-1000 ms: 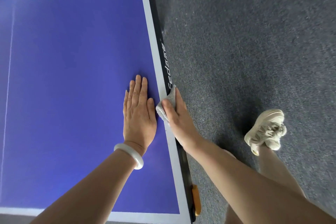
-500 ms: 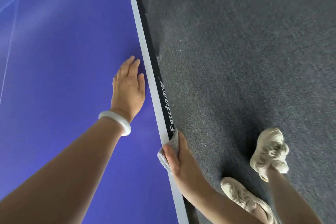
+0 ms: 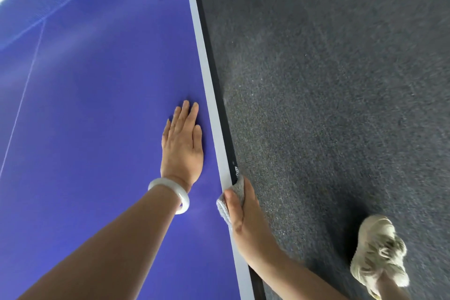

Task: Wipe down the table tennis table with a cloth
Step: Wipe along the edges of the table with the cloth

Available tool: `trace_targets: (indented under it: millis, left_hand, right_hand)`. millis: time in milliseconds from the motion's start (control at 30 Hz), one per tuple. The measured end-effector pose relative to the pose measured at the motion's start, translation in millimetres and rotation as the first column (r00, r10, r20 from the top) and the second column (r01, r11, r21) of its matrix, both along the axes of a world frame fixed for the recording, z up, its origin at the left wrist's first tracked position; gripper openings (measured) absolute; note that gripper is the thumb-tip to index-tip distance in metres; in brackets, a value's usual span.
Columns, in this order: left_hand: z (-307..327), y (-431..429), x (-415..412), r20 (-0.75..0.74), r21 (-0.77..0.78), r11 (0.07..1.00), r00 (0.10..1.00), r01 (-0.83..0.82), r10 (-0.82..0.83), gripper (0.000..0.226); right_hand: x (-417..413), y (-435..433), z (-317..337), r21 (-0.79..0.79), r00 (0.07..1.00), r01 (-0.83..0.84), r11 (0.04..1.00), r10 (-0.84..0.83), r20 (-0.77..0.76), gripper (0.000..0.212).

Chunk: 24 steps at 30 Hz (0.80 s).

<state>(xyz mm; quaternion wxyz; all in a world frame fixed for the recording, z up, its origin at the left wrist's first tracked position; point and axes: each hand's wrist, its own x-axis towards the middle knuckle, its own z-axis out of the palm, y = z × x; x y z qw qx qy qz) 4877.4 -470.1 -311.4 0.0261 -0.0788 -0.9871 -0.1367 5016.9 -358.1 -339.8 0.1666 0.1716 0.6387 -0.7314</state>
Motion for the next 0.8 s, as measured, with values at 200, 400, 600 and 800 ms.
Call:
trace_targets:
  millis: [200, 400, 600, 800]
  left_hand:
    - [-0.8, -2.7, 2.6, -0.001, 0.017, 1.000, 1.000, 0.005, -0.005, 0.047]
    - [0.6, 2.7, 1.9, 0.022, -0.022, 0.999, 0.999, -0.030, 0.030, 0.053]
    - [3.7, 2.1, -0.5, 0.060, -0.042, 0.998, 0.997, -0.040, 0.042, 0.053]
    - [6.9, 2.2, -3.2, 0.100, -0.066, 0.997, 0.994, -0.035, 0.041, 0.052]
  right_hand:
    - [-72.4, 0.1, -10.0, 0.068, 0.999, -0.036, 0.997, 0.036, 0.010, 0.063]
    - [-164.3, 3.9, -5.8, -0.024, 1.000, 0.005, 1.000, -0.004, 0.012, 0.047]
    - [-250.6, 4.7, -0.9, -0.081, 0.997, 0.012, 0.997, -0.005, 0.082, 0.059]
    - [-252.0, 11.9, -5.4, -0.056, 0.998, -0.036, 0.998, 0.039, 0.057, 0.050]
